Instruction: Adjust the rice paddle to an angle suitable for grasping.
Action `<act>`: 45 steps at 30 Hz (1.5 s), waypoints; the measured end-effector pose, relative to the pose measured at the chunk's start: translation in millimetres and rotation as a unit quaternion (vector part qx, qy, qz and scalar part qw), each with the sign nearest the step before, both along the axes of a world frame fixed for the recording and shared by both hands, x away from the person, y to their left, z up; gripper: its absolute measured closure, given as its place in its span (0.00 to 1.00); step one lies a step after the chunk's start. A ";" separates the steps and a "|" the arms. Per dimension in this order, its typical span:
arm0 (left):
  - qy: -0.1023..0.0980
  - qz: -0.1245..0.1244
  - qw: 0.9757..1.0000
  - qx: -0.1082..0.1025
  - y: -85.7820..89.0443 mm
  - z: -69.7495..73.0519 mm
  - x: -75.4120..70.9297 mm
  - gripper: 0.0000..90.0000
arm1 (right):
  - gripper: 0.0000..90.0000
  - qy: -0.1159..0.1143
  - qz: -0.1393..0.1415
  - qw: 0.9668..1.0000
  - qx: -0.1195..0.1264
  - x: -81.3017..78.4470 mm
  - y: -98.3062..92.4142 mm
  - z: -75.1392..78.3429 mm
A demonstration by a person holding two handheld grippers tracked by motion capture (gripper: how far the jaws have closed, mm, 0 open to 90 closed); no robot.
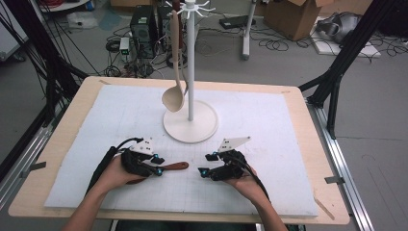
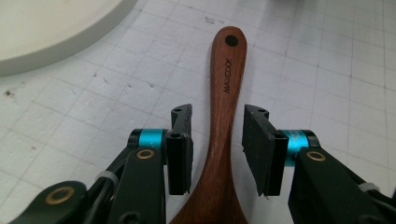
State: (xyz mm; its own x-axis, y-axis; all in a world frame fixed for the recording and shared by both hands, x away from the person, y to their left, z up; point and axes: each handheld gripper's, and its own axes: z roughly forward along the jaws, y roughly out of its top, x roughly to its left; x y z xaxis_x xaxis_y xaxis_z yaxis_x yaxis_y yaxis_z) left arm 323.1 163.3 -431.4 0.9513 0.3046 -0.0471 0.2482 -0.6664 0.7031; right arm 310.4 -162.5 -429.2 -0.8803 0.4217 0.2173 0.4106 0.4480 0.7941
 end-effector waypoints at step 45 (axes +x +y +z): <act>-0.021 -0.041 0.999 0.020 -6.8 -2.3 0.7 0.86 | 0.39 0.032 0.018 0.999 -0.024 6.4 24.5 -14.7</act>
State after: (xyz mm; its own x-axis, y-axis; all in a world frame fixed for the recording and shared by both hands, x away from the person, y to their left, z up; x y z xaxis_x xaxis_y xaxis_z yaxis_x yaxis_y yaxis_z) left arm 323.8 156.6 -433.7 0.9740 0.2266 0.0038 0.1629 -0.7116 0.6835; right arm 316.8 -138.0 -443.8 -0.8798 0.4021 0.2534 0.4430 0.5008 0.7436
